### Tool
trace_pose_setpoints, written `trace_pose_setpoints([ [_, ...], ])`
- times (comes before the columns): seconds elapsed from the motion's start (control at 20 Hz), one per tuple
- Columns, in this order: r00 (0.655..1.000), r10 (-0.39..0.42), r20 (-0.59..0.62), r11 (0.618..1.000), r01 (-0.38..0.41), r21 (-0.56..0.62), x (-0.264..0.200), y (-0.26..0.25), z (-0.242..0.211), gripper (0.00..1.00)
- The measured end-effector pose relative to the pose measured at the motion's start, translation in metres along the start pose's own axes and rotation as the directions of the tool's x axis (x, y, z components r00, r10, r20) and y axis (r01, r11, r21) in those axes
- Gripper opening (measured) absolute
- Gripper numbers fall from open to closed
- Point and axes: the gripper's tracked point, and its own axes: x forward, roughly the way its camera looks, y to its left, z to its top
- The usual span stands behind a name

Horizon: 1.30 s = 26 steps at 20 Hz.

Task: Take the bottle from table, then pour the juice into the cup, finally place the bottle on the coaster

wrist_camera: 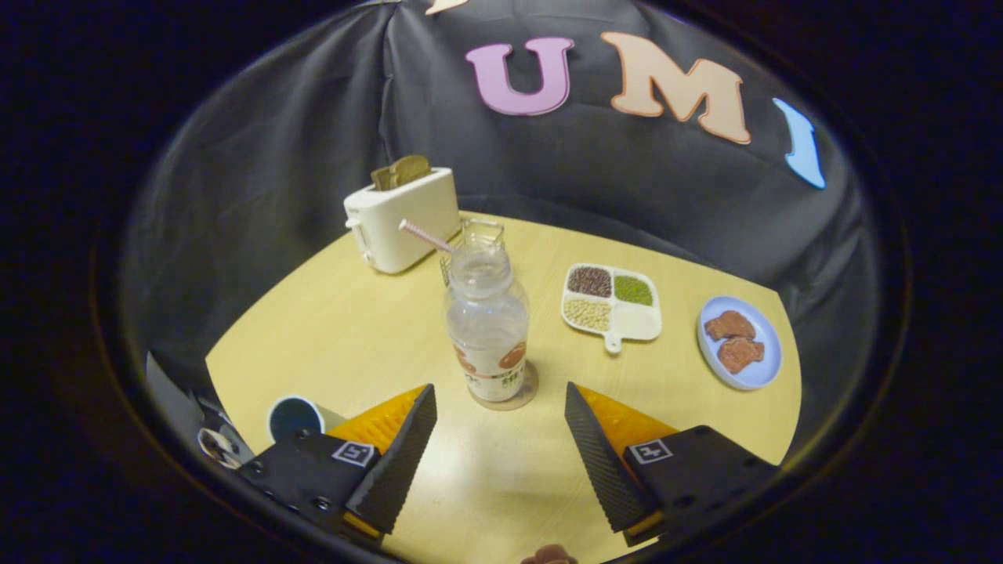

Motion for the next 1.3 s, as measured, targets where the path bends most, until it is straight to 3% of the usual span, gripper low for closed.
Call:
trace_pose_setpoints([
  [0.3, 0.97, -0.099, 0.22, 0.994, 0.085, 0.074, -0.081, -0.042, 0.084, 1.0],
  [0.65, 0.844, -0.225, 0.486, 0.974, 0.193, 0.117, -0.193, -0.098, 0.187, 1.0],
  [0.95, 0.754, -0.307, 0.58, 0.951, 0.262, 0.163, -0.258, -0.136, 0.222, 1.0],
  [1.3, 0.719, -0.358, 0.596, 0.934, 0.287, 0.214, -0.285, -0.164, 0.216, 1.0],
])
